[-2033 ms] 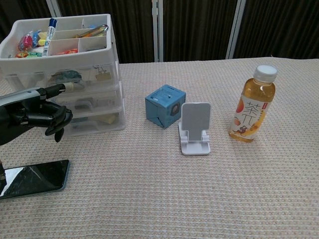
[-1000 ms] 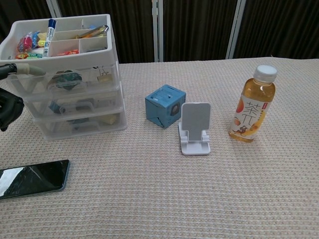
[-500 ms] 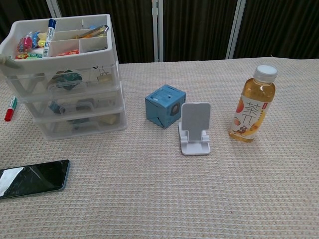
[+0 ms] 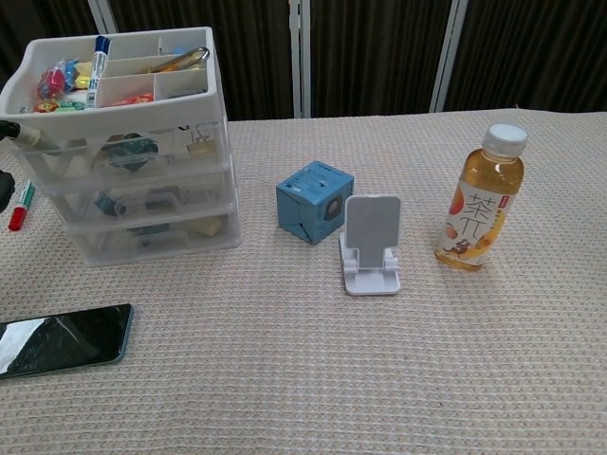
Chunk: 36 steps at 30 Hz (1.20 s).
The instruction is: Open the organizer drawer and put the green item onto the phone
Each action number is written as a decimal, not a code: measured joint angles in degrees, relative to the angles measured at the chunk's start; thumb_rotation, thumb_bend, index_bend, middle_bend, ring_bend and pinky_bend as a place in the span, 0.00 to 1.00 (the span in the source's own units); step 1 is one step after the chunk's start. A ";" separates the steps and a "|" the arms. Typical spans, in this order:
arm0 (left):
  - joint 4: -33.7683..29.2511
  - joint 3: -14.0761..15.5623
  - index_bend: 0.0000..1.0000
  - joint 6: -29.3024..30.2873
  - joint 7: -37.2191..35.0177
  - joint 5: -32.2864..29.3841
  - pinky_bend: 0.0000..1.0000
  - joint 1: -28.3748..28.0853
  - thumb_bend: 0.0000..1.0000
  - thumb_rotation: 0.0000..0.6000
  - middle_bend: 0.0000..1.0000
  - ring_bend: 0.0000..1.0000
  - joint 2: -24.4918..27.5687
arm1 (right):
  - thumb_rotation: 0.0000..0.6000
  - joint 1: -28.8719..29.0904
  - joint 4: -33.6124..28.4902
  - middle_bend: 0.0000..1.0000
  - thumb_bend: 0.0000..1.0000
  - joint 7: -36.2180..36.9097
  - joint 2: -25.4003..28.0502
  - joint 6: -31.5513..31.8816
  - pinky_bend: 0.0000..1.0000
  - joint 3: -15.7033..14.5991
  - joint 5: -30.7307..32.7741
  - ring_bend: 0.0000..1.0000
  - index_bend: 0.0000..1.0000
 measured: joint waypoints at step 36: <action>-8.30 7.47 0.41 -0.27 -7.70 8.91 0.64 1.92 0.78 1.00 0.81 0.82 8.93 | 1.00 0.04 0.20 0.00 0.02 -0.13 -0.17 -0.09 0.00 -0.01 -0.02 0.00 0.00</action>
